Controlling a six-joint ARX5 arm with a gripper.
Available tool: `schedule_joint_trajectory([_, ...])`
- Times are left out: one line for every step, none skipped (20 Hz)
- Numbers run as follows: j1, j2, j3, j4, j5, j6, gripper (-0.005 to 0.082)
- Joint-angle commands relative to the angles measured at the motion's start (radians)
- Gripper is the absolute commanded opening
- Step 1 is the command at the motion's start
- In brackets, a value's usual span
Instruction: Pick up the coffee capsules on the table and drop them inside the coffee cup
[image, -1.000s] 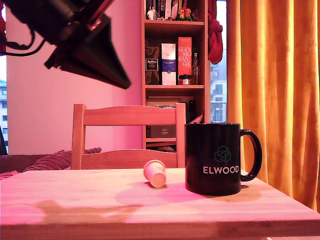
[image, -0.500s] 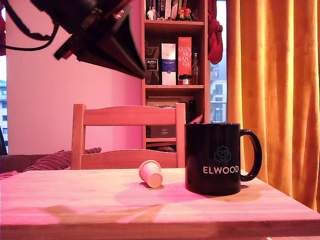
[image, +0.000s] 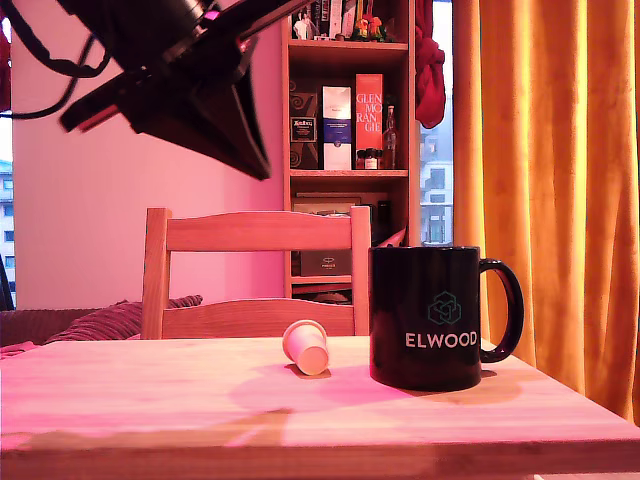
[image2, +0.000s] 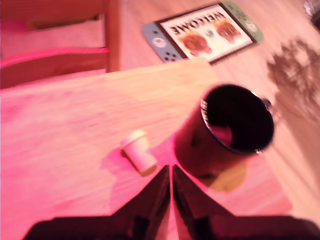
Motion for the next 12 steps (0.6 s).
schedule_joint_trajectory([-0.002,0.010,-0.022,0.002,-0.006,-0.058,-0.0009])
schedule_joint_trajectory([-0.002,0.010,-0.022,0.001,-0.005,-0.058,-0.0009])
schedule_joint_trajectory([-0.002,0.010,-0.022,0.001,-0.005,-0.057,-0.0009])
schedule_joint_trajectory([-0.002,0.010,-0.022,0.001,-0.005,-0.057,-0.0009])
schedule_joint_trajectory([-0.002,0.010,-0.022,0.000,-0.004,-0.056,-0.0009])
schedule_joint_trajectory([-0.002,0.010,-0.022,-0.001,-0.004,-0.056,-0.0009])
schedule_joint_trajectory([-0.002,0.010,-0.022,-0.002,-0.002,-0.059,-0.0008])
schedule_joint_trajectory([-0.002,0.010,-0.022,-0.005,-0.002,-0.059,0.0011])
schedule_joint_trajectory([-0.002,0.011,-0.022,-0.006,-0.002,-0.059,0.0098])
schedule_joint_trajectory([-0.002,0.011,-0.022,-0.009,-0.002,-0.058,0.0246])
schedule_joint_trajectory([-0.002,0.011,-0.022,-0.012,-0.002,-0.055,0.0431])
schedule_joint_trajectory([-0.002,0.015,-0.022,-0.012,0.003,-0.055,0.0552])
